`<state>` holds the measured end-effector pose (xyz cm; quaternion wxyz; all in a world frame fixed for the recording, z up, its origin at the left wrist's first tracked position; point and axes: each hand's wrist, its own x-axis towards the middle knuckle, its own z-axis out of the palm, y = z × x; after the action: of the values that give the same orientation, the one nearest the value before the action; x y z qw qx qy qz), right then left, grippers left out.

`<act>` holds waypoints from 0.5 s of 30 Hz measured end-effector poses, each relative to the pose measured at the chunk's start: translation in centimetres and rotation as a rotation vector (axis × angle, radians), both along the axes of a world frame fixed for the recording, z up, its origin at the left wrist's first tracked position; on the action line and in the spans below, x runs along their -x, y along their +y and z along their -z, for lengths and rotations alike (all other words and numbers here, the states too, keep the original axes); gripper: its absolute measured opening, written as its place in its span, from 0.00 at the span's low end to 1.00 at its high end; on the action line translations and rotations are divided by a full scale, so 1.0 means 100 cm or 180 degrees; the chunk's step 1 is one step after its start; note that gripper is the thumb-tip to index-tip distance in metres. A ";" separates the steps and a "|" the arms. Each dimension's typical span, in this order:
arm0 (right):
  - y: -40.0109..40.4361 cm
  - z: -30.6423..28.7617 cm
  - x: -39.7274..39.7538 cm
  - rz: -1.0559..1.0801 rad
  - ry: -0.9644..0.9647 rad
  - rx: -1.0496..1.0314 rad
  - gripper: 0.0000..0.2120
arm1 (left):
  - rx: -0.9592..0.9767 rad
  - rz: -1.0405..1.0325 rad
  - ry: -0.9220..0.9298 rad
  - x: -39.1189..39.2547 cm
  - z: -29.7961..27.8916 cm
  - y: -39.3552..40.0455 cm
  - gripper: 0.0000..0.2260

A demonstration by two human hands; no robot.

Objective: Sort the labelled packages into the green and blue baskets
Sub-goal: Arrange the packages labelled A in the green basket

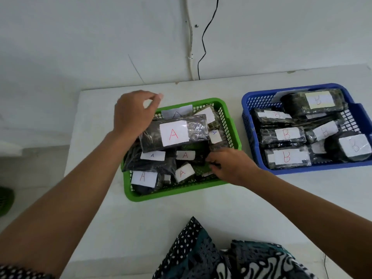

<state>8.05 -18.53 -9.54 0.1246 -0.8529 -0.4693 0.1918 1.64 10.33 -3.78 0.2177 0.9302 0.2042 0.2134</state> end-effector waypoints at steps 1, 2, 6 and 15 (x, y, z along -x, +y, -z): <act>0.002 0.000 -0.002 -0.0011 0.0130 0.0365 0.12 | -0.0051 -0.0139 -0.0017 0.001 -0.006 0.003 0.20; 0.005 -0.001 -0.003 -0.0060 0.0235 0.0710 0.13 | -0.0051 -0.0242 0.0017 0.003 -0.010 0.006 0.20; 0.017 0.003 -0.007 -0.0306 0.0337 0.1425 0.15 | -0.0012 -0.0188 0.0242 0.024 -0.011 -0.008 0.15; 0.022 0.001 -0.008 -0.0506 0.0512 0.1673 0.14 | -0.0192 0.0125 -0.0064 0.121 0.054 -0.135 0.14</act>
<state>8.83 -16.31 -9.61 -0.0794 -0.7986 -0.4575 0.3830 -10.49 -3.19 -9.17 0.1958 0.9380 0.1772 0.2246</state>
